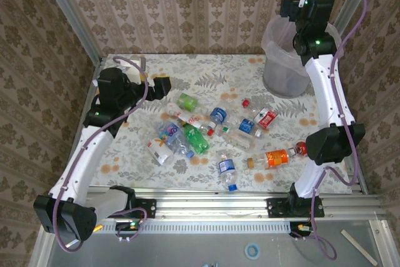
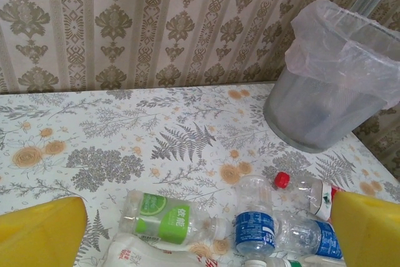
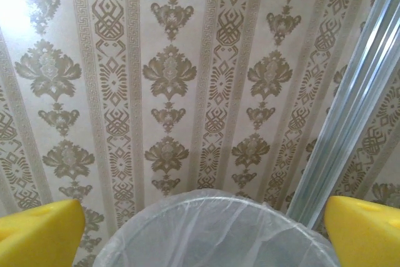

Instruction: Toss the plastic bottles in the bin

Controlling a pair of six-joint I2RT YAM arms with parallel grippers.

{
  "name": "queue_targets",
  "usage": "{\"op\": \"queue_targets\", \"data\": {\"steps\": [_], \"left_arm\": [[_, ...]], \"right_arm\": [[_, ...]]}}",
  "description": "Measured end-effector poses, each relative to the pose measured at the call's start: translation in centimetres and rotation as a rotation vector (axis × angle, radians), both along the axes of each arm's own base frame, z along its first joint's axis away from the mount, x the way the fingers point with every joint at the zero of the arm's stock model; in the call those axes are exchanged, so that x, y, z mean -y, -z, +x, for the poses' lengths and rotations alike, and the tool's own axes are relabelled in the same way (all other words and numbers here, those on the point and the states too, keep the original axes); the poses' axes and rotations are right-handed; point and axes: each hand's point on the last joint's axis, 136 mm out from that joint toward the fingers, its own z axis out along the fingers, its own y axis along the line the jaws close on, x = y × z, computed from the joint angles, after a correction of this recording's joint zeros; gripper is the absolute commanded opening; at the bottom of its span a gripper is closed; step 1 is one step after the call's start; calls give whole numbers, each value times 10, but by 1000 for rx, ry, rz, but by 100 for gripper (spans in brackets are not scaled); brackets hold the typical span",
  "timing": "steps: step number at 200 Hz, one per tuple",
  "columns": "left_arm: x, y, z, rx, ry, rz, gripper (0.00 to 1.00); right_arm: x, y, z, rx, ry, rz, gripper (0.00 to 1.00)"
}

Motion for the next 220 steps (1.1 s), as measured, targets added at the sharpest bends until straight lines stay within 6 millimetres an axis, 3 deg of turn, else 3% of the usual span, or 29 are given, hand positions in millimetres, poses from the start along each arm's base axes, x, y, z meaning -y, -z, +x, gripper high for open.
{"op": "queue_targets", "data": {"steps": [36, 62, 125, 157, 199, 220], "left_arm": [[-5, -2, 0, -26, -15, 1, 100], [-23, -3, 15, -81, -88, -9, 100], [-59, 46, 43, -300, -237, 46, 100], [-86, 57, 61, -363, -317, 105, 100], [-120, 61, 96, -390, -366, 283, 100], [-144, 76, 115, -436, -392, 375, 100]], "right_arm": [[-9, 16, -8, -41, -40, 44, 100], [-27, 24, -26, -56, -119, 86, 100], [-74, -8, -96, 21, -362, 193, 100], [-101, -11, -130, 32, -484, 229, 100], [-143, 11, -162, -37, -626, 240, 100], [-156, 27, -173, -82, -669, 245, 100]]}}
